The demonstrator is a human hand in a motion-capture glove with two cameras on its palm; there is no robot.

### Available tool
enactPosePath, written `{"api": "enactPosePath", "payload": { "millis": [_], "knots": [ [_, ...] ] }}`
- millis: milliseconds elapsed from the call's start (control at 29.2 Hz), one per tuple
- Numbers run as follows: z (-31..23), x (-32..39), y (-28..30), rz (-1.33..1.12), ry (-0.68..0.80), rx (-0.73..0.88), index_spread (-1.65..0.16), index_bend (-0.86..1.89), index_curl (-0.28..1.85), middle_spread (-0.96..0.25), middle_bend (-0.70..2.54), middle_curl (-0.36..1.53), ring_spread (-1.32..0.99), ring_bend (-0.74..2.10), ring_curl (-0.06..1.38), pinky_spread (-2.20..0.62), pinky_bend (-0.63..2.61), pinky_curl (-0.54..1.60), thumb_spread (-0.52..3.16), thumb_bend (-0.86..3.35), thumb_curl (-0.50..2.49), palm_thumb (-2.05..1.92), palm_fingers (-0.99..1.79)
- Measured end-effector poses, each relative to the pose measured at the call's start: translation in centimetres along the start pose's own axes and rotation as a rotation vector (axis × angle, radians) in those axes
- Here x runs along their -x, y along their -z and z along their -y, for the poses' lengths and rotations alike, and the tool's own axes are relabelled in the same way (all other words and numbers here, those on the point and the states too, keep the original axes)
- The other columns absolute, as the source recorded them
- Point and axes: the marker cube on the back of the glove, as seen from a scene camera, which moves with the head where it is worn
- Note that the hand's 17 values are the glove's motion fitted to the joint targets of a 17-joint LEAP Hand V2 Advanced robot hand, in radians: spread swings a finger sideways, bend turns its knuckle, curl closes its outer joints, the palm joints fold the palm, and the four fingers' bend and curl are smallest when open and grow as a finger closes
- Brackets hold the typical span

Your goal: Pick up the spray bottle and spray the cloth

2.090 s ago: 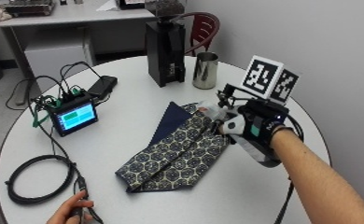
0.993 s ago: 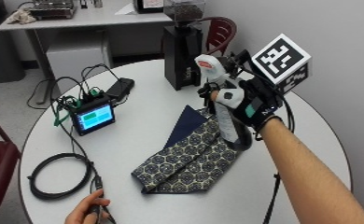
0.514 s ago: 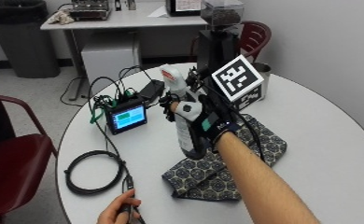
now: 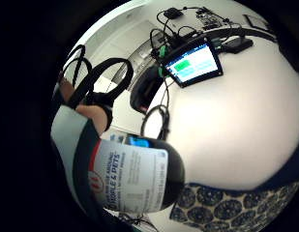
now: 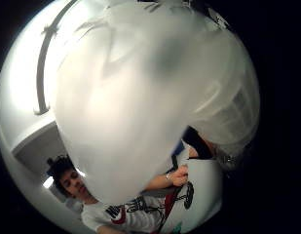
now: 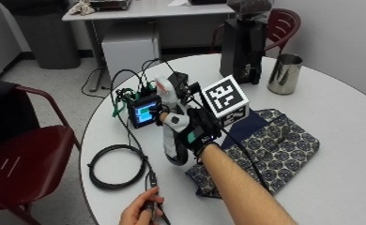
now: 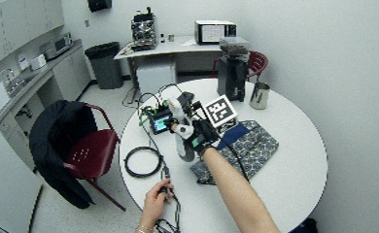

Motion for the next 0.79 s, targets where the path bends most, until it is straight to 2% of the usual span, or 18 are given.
{"api": "enactPosePath", "payload": {
  "millis": [445, 788],
  "knots": [
    [-1.5, -3.1, -0.9, 0.012, -0.004, -0.063, -0.24, 0.13, 0.43, -0.10, 0.44, 0.51, -0.12, 0.63, 0.42, 0.00, 0.30, 0.36, 0.79, -0.03, 0.64, 0.91, 1.16],
    [-2.6, -4.6, -1.9, -0.036, -0.028, -0.007, -0.25, 0.15, 0.42, -0.11, 0.41, 0.49, -0.12, 0.53, 0.40, 0.02, 0.22, 0.35, 0.88, -0.05, 0.57, 0.80, 1.06]
  ]
}}
